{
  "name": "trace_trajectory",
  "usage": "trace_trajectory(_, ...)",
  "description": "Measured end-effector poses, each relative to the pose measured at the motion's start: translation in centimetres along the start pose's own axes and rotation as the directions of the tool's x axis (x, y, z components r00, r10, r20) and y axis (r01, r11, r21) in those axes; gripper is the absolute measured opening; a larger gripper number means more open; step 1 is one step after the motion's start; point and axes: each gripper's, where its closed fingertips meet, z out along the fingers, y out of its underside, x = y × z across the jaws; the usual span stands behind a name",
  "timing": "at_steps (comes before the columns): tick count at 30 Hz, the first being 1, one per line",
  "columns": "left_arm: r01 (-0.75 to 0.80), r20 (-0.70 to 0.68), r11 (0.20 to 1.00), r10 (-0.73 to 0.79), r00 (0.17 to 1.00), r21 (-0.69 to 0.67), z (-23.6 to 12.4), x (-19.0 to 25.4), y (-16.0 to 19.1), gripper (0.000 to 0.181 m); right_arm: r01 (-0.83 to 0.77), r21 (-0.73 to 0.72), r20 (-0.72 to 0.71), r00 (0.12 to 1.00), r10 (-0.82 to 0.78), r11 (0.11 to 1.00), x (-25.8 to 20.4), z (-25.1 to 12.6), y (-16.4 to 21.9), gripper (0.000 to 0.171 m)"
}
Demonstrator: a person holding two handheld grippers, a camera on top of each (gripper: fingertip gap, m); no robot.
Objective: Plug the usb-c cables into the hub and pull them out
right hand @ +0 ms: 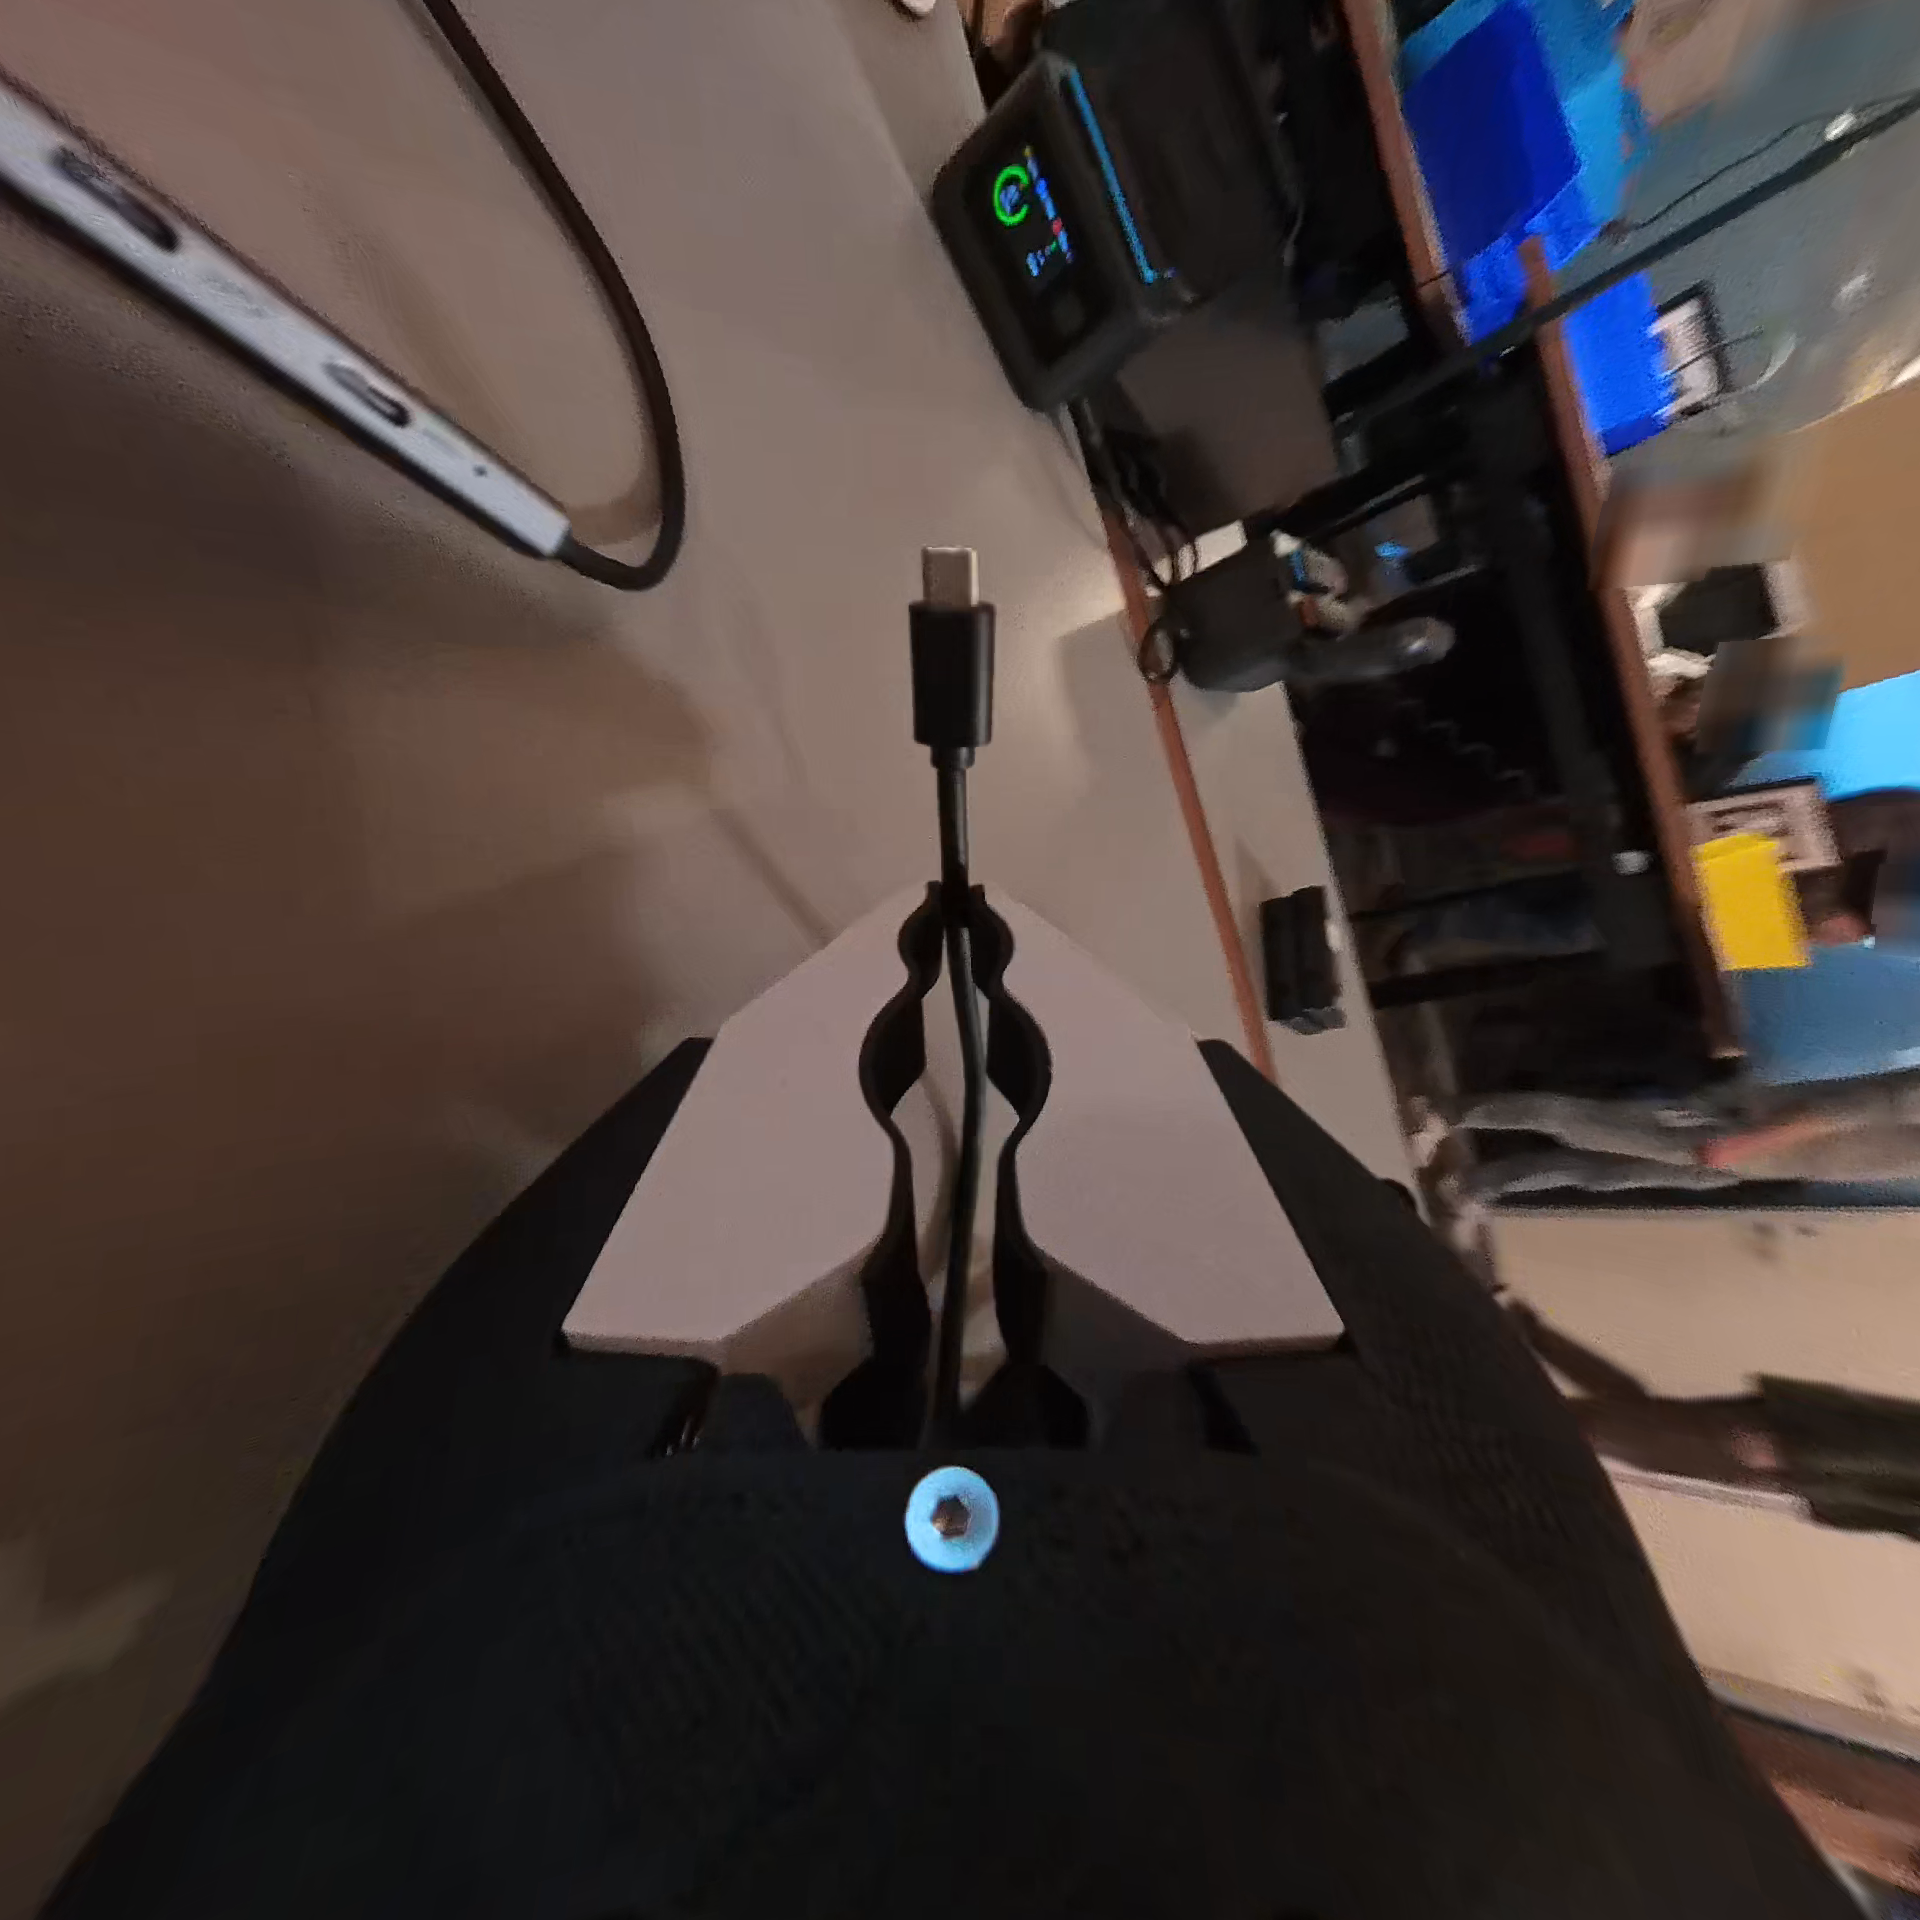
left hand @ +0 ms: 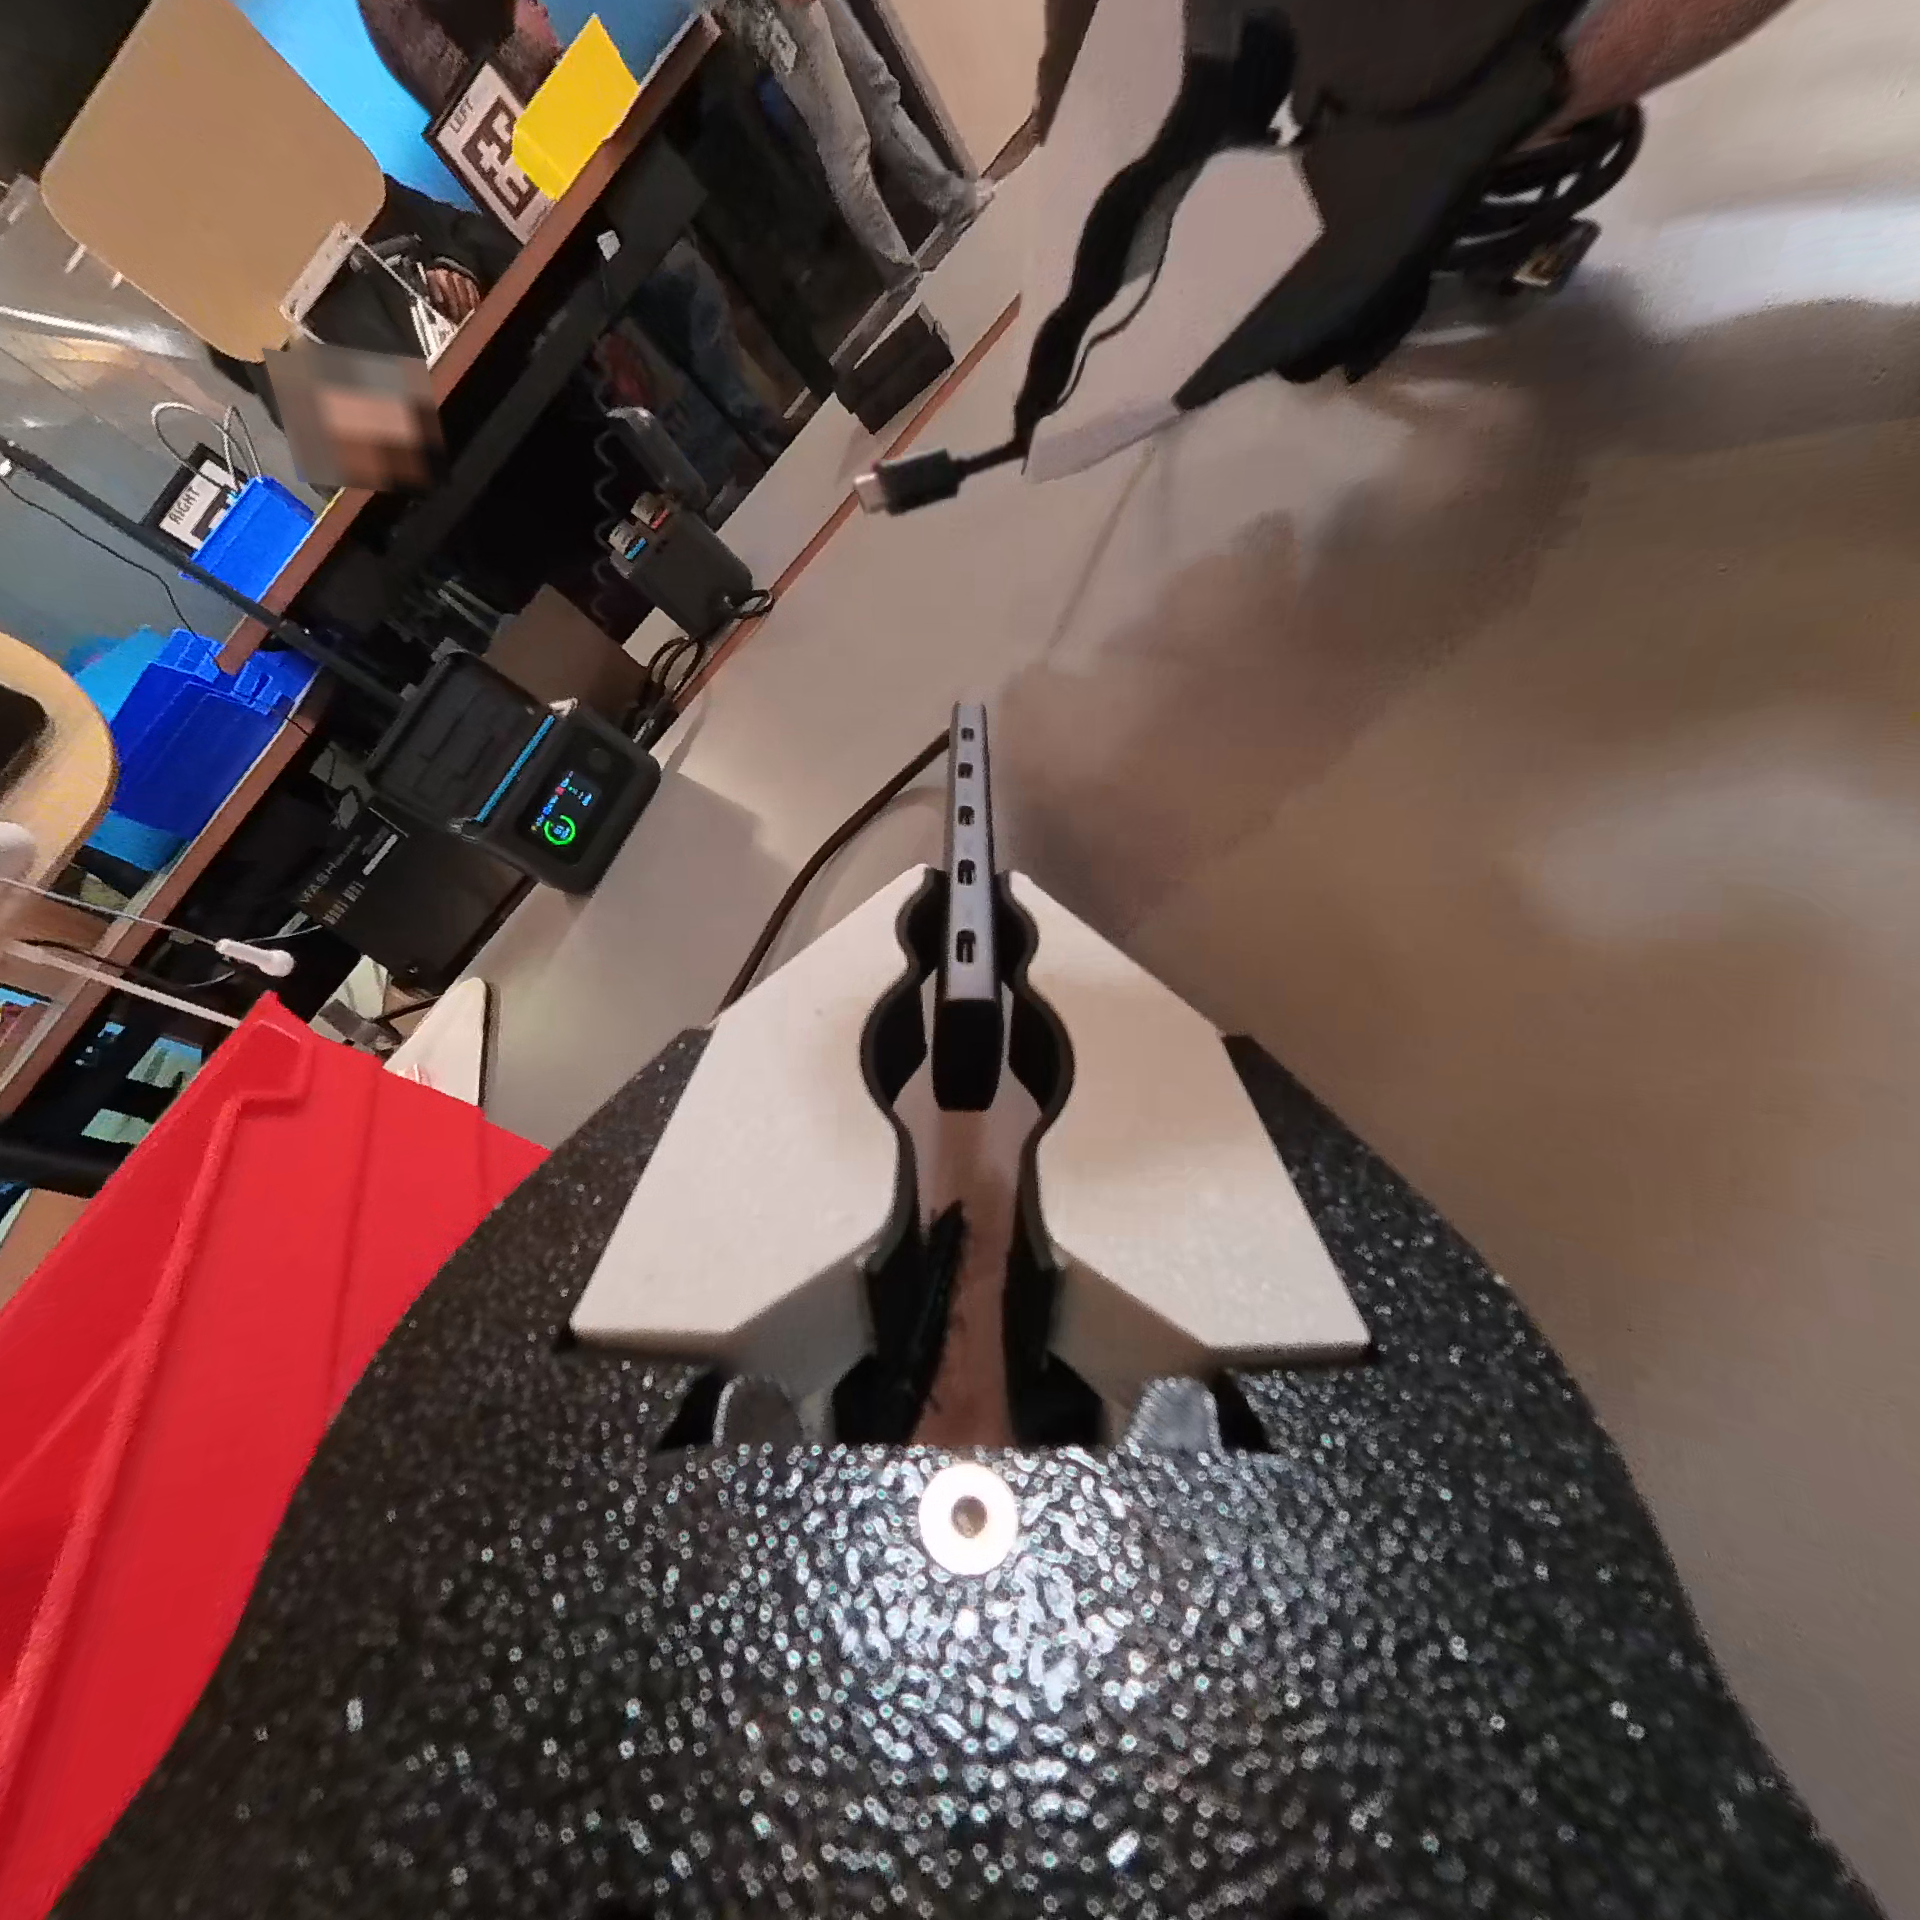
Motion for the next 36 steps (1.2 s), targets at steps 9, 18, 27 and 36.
trace_trajectory(9, 0.046, 0.035, 0.998, -0.045, 0.998, -0.05, -0.1, -0.8, 0.9, 0.008, 0.383, -0.008, -0.072, 0.921, -0.382, 0.924, -5.8, -4.2, -1.5, 0.003)
trace_trajectory(18, 0.031, 0.028, 0.998, -0.029, 0.999, -0.052, -0.1, -0.7, 1.1, 0.008, -0.265, 0.141, 0.342, 0.917, 0.204, 0.954, -6.8, -7.4, -3.3, 0.043)
trace_trajectory(27, 0.019, 0.026, 0.999, -0.018, 1.0, -0.047, 0.0, -0.6, 1.0, 0.007, -0.969, -0.24, 0.575, -0.092, 0.813, 0.061, -4.5, -10.4, -4.0, 0.036)
trace_trajectory(36, -0.002, 0.015, 0.999, 0.002, 1.0, -0.032, -0.1, -0.2, 0.7, 0.007, -0.864, -0.448, 0.465, -0.445, 0.766, -0.23, -7.8, -9.5, -3.6, 0.045)
